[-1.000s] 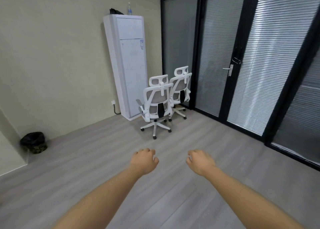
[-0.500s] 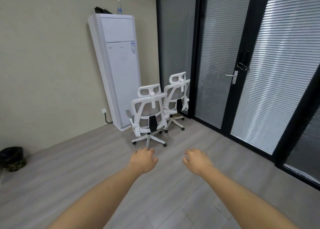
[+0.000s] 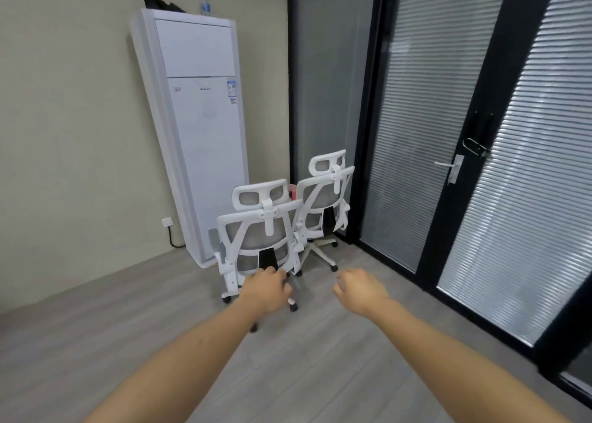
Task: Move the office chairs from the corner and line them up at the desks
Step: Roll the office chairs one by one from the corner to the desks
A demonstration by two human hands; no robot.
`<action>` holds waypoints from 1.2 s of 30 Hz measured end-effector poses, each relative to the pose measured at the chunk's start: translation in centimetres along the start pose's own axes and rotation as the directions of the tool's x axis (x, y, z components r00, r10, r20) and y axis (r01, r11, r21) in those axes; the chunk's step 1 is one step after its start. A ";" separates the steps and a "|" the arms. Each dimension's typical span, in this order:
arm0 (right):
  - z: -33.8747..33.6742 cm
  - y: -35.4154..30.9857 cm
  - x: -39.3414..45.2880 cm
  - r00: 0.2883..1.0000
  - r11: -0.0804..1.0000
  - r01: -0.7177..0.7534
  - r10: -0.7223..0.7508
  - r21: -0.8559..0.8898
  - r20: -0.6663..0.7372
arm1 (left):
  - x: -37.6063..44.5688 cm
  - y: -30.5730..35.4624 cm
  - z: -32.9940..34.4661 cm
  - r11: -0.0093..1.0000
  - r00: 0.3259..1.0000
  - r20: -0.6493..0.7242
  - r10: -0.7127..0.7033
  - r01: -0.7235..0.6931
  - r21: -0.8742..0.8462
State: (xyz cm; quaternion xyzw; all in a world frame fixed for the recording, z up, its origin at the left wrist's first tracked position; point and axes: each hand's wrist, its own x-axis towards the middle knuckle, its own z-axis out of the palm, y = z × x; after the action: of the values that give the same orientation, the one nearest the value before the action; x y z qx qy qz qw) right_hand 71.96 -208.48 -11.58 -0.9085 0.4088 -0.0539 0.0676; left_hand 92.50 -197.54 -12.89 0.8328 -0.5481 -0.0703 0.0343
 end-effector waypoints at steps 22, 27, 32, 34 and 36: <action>5.0 6.1 52.4 0.947 0.947 0.309 -0.315 0.087 0.067 | 43.9 -9.8 -3.9 0.955 0.956 -0.020 -0.294 0.294 0.025; 7.2 4.6 61.4 0.924 0.923 0.368 -0.376 0.113 0.069 | 52.3 -14.3 -3.2 0.946 0.945 -0.047 -0.324 0.324 -0.004; 8.0 2.3 70.0 0.907 0.910 0.408 -0.413 0.073 0.078 | 59.6 -18.7 -3.5 0.943 0.941 -0.060 -0.334 0.333 -0.023; 8.2 1.2 73.2 0.888 0.888 0.456 -0.458 0.061 0.030 | 62.5 -20.5 -3.7 0.942 0.939 -0.078 -0.335 0.335 -0.017; 8.9 0.4 76.2 0.880 0.878 0.474 -0.475 0.073 -0.006 | 65.1 -22.1 -3.5 0.931 0.929 -0.059 -0.366 0.365 -0.025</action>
State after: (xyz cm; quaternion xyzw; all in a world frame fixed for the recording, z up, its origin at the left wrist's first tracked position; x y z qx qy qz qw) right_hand 123.32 -265.14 -17.20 -0.9782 0.1714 -0.0781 0.0878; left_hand 138.44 -248.53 -17.62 0.9217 -0.3819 -0.0532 0.0432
